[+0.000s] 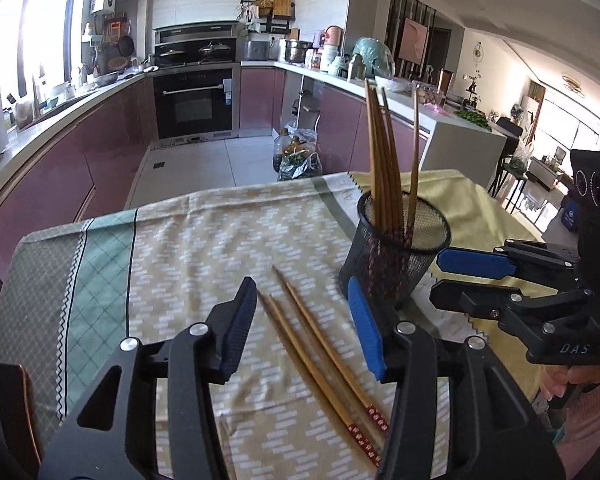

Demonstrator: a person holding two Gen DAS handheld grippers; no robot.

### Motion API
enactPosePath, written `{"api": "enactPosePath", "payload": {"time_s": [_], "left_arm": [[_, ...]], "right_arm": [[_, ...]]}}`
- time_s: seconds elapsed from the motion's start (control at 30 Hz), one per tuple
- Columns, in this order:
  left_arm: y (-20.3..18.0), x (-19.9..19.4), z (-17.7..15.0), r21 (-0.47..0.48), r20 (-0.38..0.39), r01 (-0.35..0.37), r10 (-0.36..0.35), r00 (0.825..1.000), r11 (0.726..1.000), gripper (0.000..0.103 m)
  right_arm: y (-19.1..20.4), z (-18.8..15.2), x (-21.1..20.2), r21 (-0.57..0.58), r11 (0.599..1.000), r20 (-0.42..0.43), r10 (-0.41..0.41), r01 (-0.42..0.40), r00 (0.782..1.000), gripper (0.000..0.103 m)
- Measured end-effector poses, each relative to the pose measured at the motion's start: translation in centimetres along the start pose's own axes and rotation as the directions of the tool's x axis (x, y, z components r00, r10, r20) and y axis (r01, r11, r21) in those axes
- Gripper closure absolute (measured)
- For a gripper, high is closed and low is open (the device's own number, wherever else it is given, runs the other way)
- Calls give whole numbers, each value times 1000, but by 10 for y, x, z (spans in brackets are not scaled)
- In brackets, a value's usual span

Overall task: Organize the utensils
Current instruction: 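Move both grippers back over the loose chopsticks on the cloth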

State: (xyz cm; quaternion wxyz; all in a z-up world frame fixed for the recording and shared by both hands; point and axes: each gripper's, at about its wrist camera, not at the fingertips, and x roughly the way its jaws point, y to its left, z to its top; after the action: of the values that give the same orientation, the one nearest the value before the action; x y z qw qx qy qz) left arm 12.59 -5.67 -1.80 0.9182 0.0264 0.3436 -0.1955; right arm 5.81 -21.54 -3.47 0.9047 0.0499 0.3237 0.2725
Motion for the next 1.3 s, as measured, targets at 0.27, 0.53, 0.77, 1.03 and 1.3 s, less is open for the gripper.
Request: {"api": "enactPosePath", "payload": {"time_s": [0.27, 0.53, 0.77, 1.03, 1.3], "left_arm": [[11, 21, -51, -21, -122, -60, 57, 991, 998, 51], [12, 27, -73, -44, -168, -48, 40, 985, 998, 50], [8, 33, -77, -58, -183, -38, 27, 983, 998, 49], [4, 38, -76, -54, -195, -32, 21, 981, 998, 49], [2, 44, -76, -49, -201, -30, 20, 979, 998, 49]], "right_arm": [[10, -34, 43, 49, 999, -158, 27, -20, 987, 67], [18, -44, 56, 44, 999, -196, 2, 7, 981, 67], [24, -47, 65, 9, 999, -214, -37, 40, 976, 67], [27, -48, 64, -18, 998, -216, -66, 63, 974, 68], [27, -47, 70, -22, 997, -222, -78, 75, 972, 68]]}}
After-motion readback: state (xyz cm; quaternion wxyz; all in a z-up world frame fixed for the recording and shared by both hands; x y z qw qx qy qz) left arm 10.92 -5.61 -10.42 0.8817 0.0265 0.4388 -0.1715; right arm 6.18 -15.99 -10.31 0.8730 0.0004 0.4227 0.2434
